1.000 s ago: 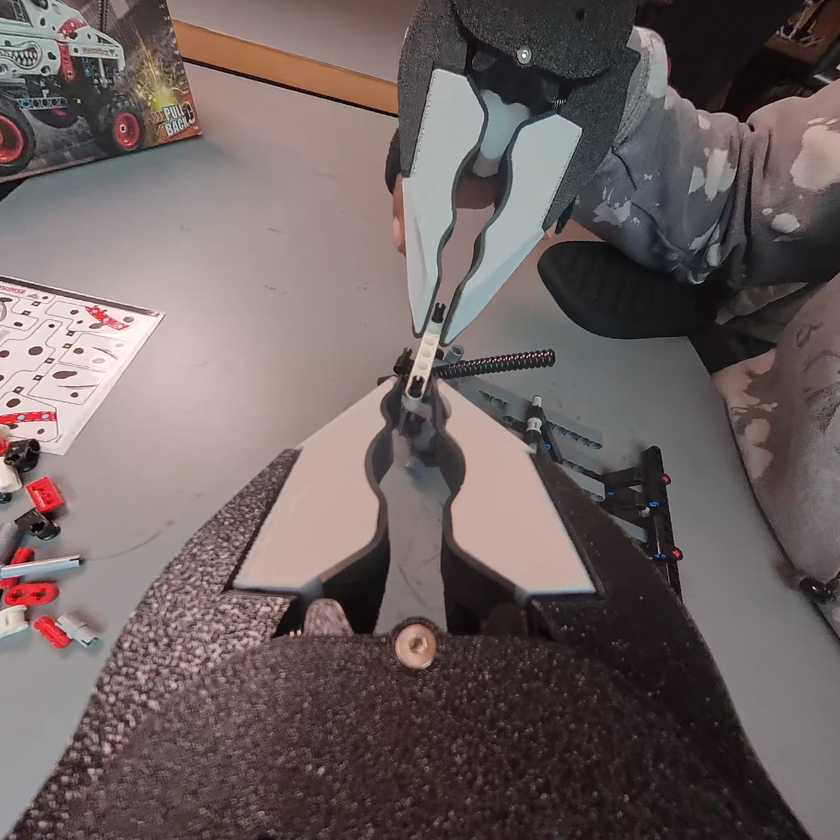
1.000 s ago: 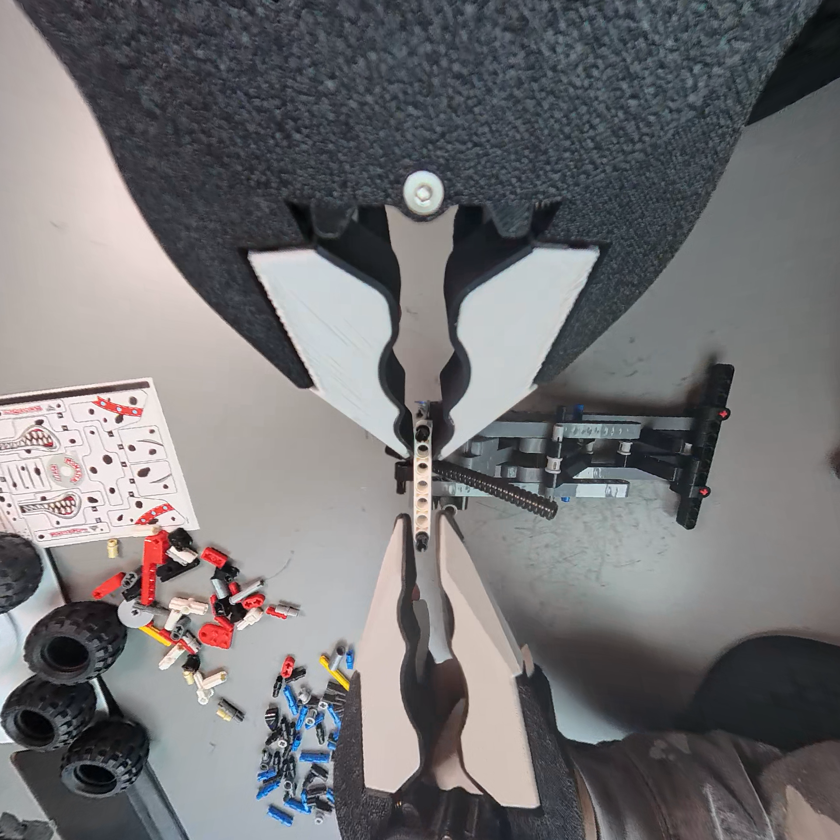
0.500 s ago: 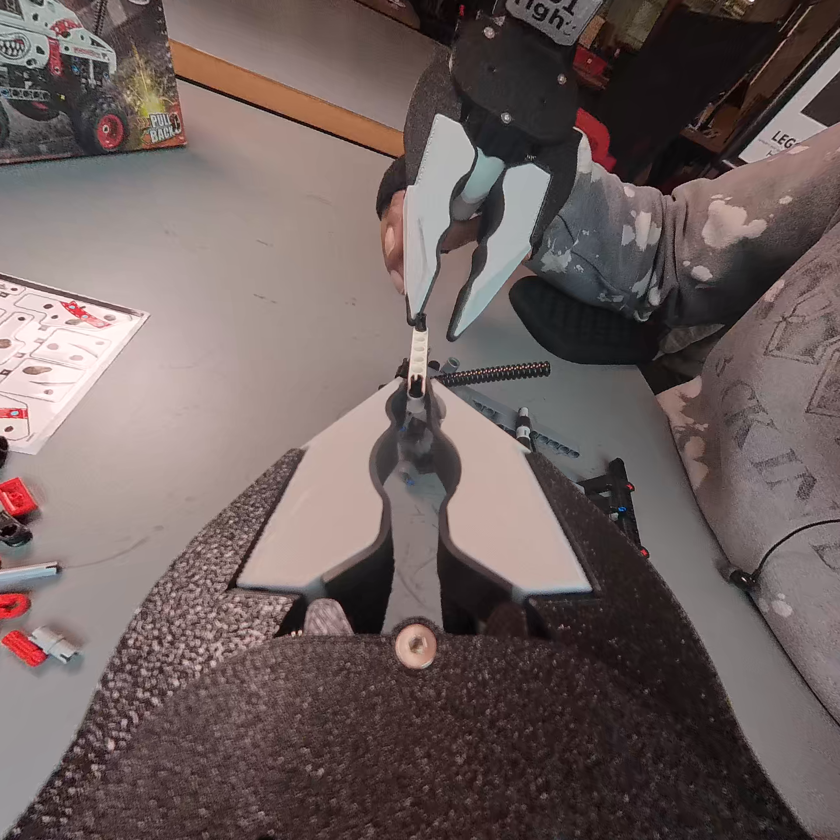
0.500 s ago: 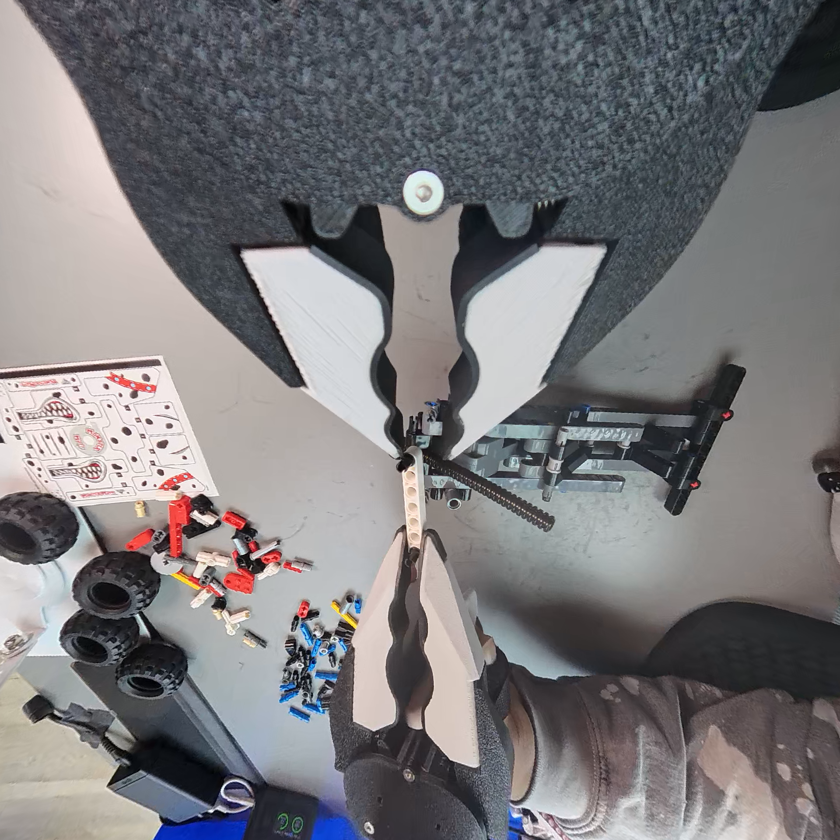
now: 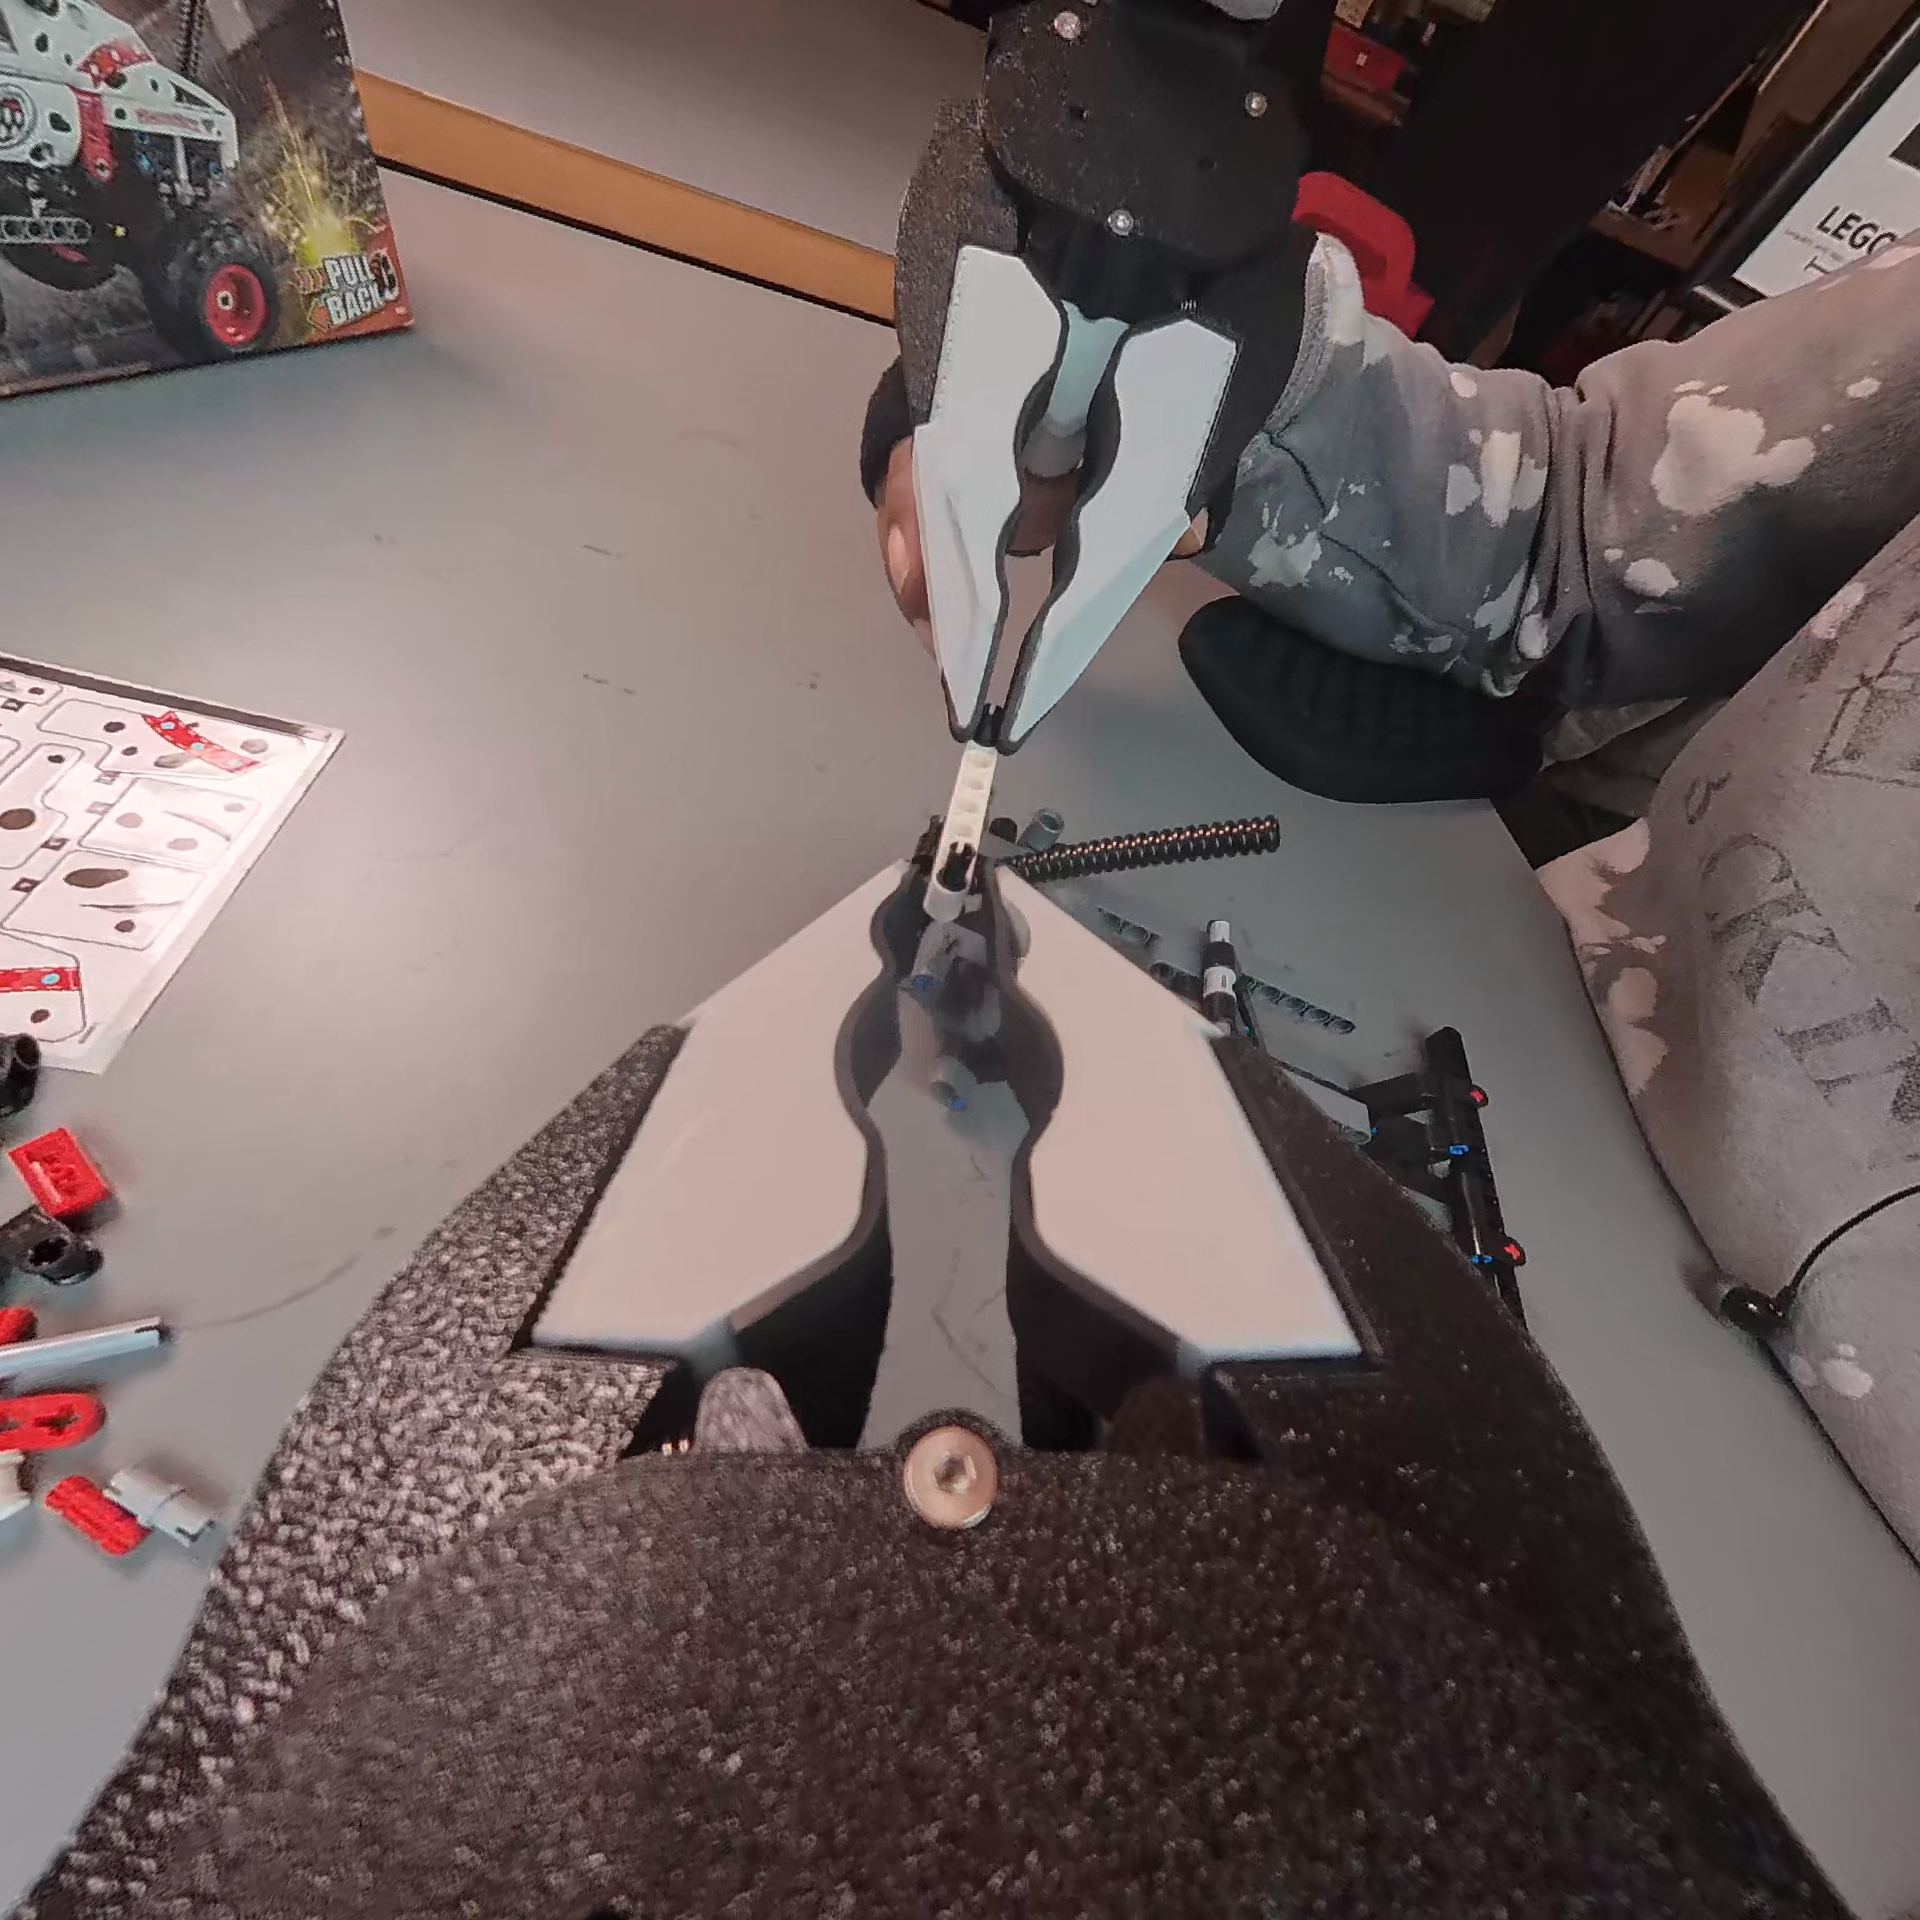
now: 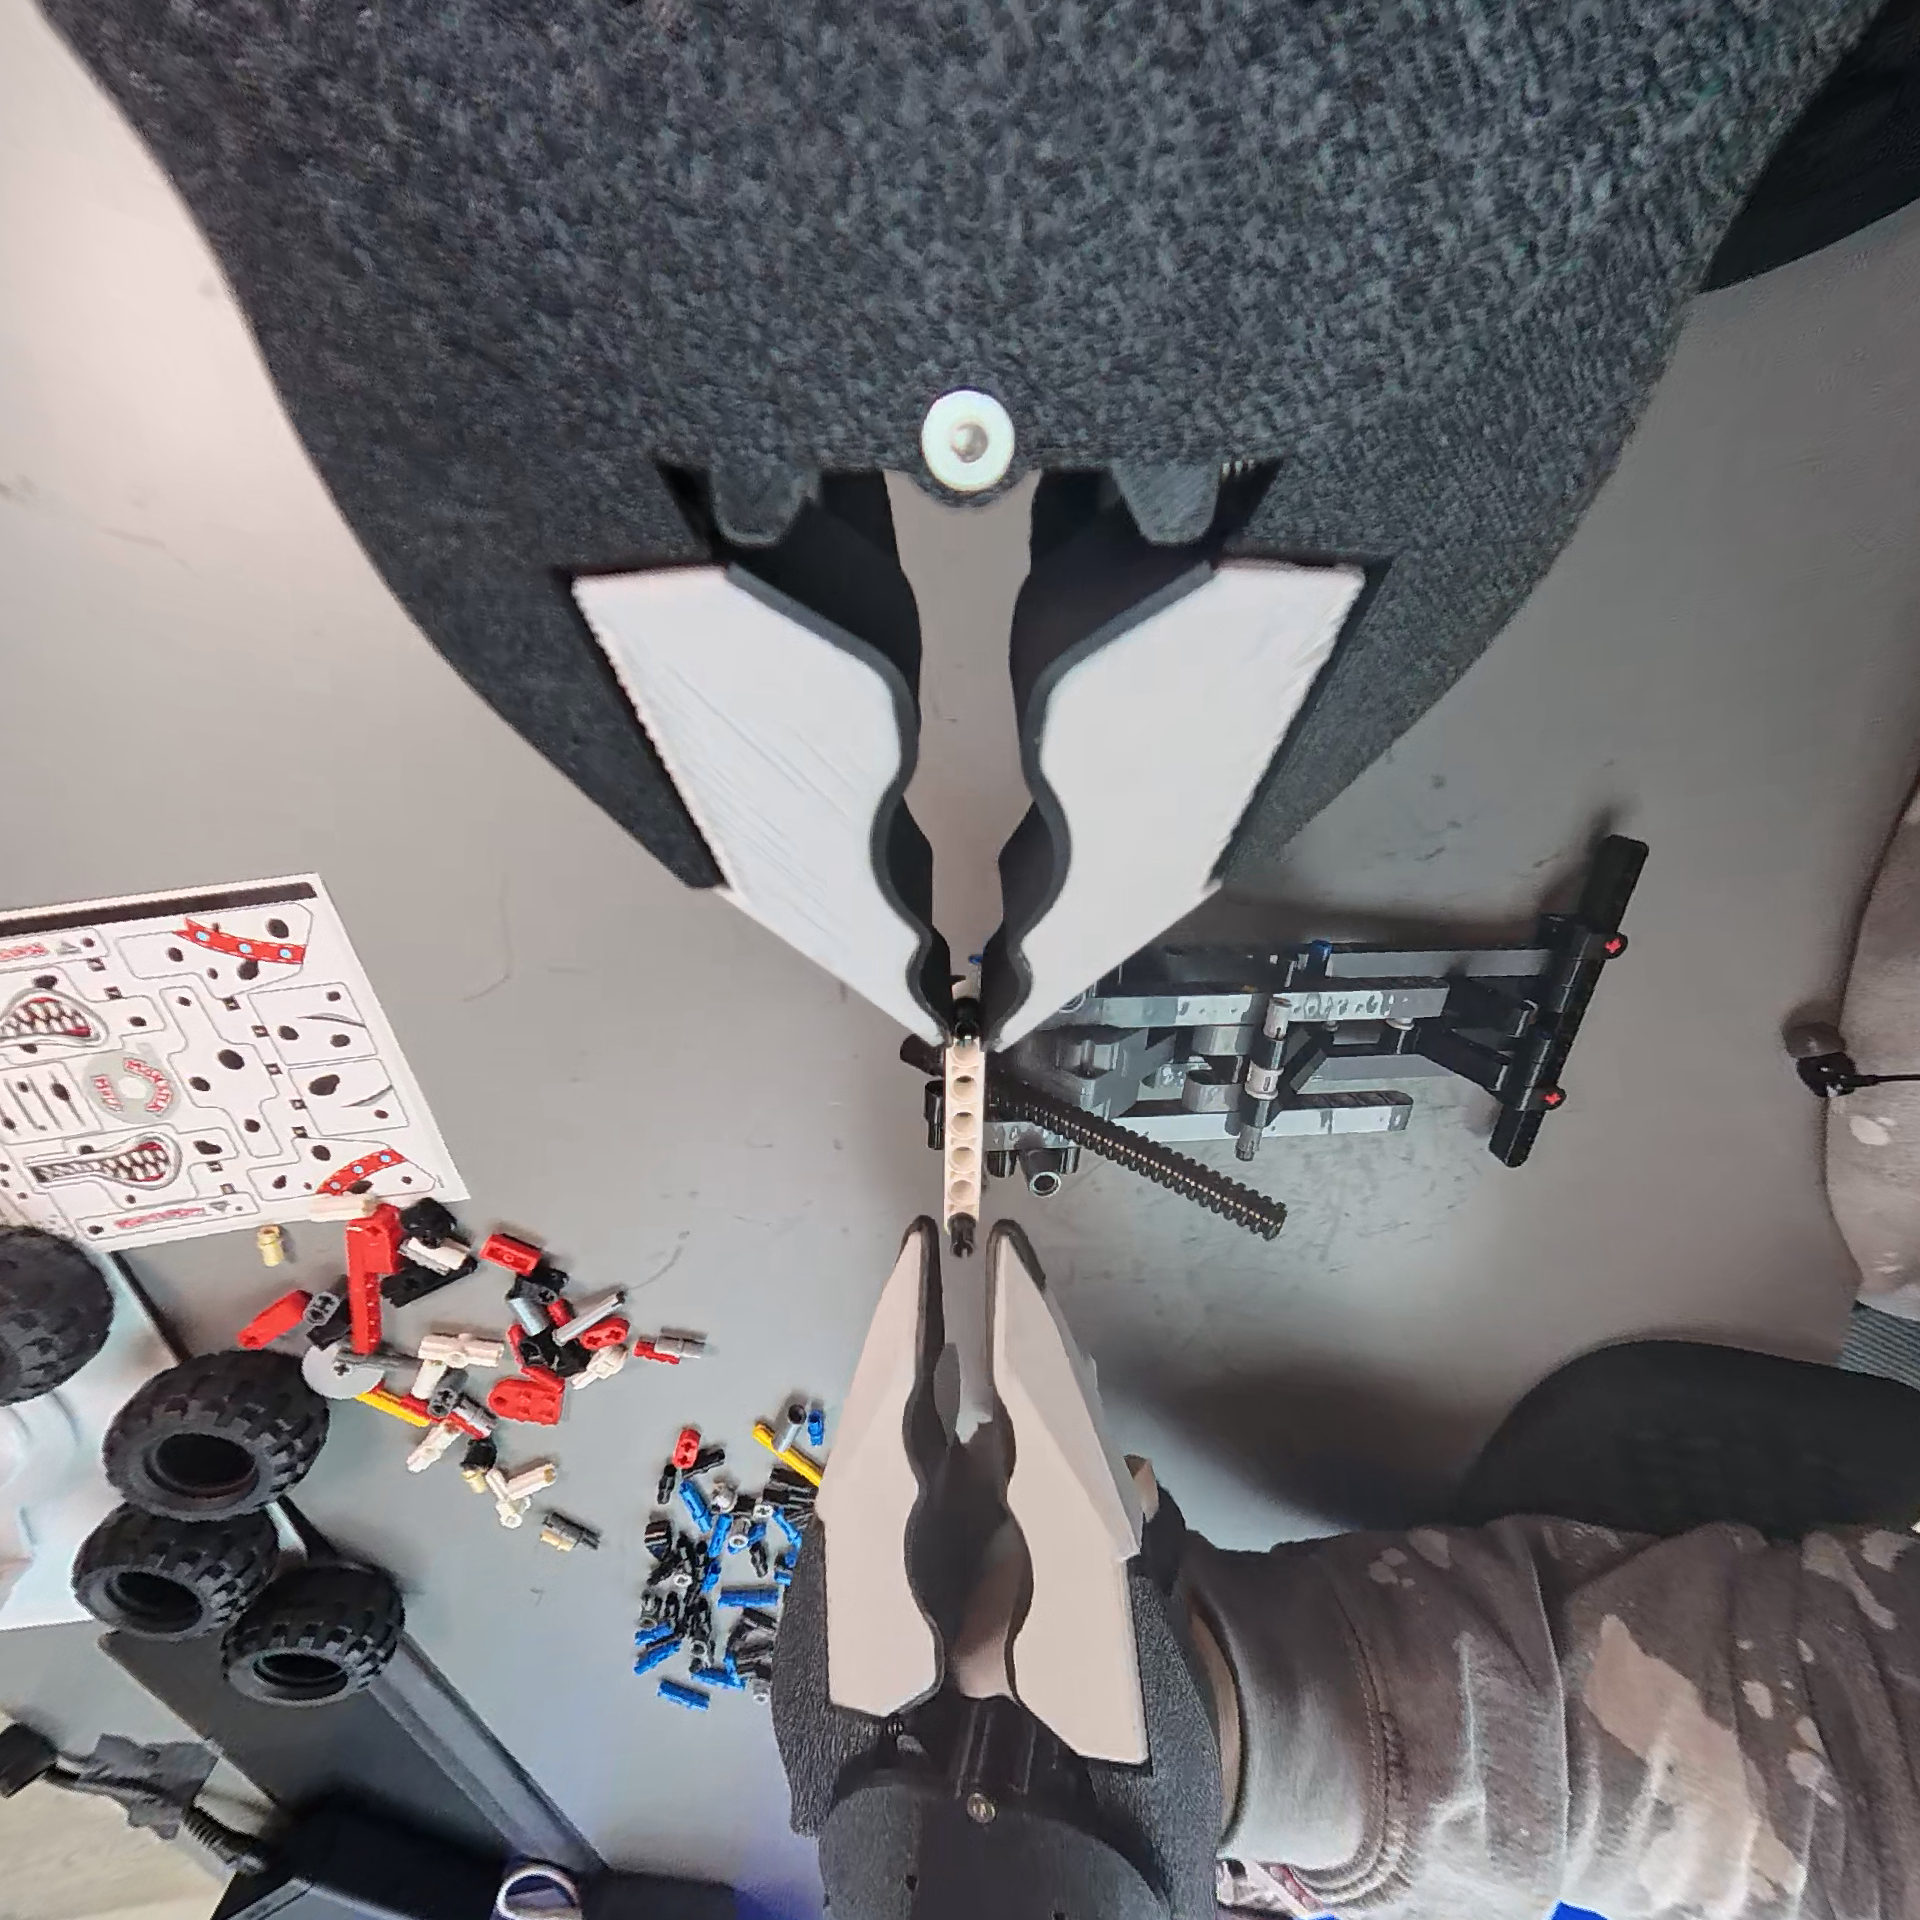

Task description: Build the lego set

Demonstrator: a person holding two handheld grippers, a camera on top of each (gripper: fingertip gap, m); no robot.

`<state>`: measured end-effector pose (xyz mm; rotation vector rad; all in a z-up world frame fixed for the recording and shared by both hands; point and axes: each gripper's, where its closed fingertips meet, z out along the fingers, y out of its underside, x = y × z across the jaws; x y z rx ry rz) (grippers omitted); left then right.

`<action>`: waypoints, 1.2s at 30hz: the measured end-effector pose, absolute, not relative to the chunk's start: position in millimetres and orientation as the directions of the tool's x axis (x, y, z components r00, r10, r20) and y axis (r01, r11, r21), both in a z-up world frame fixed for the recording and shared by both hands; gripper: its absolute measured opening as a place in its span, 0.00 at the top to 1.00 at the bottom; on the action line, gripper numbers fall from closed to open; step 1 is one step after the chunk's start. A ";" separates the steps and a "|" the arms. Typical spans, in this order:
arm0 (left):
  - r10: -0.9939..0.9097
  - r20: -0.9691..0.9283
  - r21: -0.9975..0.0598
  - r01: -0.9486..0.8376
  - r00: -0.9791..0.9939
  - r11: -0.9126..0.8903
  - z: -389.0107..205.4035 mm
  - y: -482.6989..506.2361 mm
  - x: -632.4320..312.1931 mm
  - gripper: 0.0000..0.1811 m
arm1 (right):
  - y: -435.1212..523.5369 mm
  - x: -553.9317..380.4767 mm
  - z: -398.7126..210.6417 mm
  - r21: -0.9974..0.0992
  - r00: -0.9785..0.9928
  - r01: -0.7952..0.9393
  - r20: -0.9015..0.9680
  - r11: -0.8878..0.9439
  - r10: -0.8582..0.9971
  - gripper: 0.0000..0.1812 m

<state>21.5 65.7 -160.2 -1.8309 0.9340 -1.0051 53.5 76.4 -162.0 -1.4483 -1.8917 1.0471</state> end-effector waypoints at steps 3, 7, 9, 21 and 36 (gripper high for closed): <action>-0.867 0.269 -0.898 -0.216 0.420 -0.383 -161.7 66.5 16.7 0.96 | 74.3 53.5 -164.1 -0.825 -0.284 0.550 -0.042 0.127 0.958 0.98; -0.865 0.262 -0.892 -0.236 0.427 -0.386 -166.0 65.8 16.5 0.95 | 73.4 52.8 -166.2 -0.819 -0.283 0.557 -0.034 0.136 0.959 0.98; -0.866 0.262 -0.891 -0.238 0.425 -0.386 -166.2 65.4 16.8 0.96 | 73.5 53.0 -166.2 -0.817 -0.281 0.559 -0.030 0.138 0.959 0.98; -0.870 0.267 -0.885 -0.253 0.414 -0.392 -168.2 61.3 17.0 0.97 | 70.2 53.0 -166.2 -0.810 -0.283 0.570 -0.035 0.139 0.958 0.98; -0.873 0.225 -0.879 -0.296 0.433 -0.374 -169.0 59.8 16.3 0.97 | 70.0 53.1 -166.4 -0.809 -0.282 0.574 -0.047 0.129 0.958 0.98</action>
